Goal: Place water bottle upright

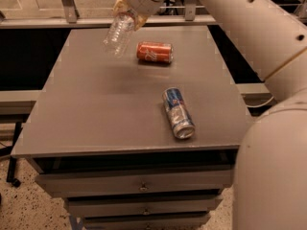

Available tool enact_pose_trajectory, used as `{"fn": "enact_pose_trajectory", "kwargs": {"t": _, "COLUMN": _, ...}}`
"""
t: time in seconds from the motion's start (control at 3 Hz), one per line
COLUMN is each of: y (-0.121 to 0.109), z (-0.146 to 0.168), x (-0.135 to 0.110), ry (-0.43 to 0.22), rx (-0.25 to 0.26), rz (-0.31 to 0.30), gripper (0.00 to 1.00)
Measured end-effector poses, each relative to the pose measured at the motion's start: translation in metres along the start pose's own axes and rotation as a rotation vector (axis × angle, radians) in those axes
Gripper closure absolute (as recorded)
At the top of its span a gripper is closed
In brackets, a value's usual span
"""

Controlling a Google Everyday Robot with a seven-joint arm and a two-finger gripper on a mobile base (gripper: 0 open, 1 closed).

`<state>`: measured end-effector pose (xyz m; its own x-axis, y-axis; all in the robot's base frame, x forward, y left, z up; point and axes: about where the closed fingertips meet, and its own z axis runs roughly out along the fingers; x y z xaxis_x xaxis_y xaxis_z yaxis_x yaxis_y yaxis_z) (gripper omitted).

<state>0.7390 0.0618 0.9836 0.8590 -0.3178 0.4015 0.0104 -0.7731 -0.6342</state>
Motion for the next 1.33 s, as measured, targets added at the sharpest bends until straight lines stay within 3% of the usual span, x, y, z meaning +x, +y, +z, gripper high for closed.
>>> {"fn": "enact_pose_trajectory", "kwargs": {"t": 0.33, "y": 0.019, "z": -0.018, "x": 0.006, "ry": 0.020, "rx": 0.021, "rz": -0.084, "gripper": 1.00}}
{"fn": "enact_pose_trajectory", "kwargs": {"t": 0.67, "y": 0.000, "z": -0.018, "x": 0.001, "ry": 0.029, "rx": 0.083, "rz": -0.146, "gripper": 1.00}}
{"fn": "enact_pose_trajectory", "kwargs": {"t": 1.0, "y": -0.022, "z": -0.045, "x": -0.013, "ry": 0.086, "rx": 0.167, "rz": -0.258, "gripper": 1.00}}
{"fn": "enact_pose_trajectory", "kwargs": {"t": 1.33, "y": -0.025, "z": -0.083, "x": -0.008, "ry": 0.213, "rx": 0.287, "rz": -0.336, "gripper": 1.00}}
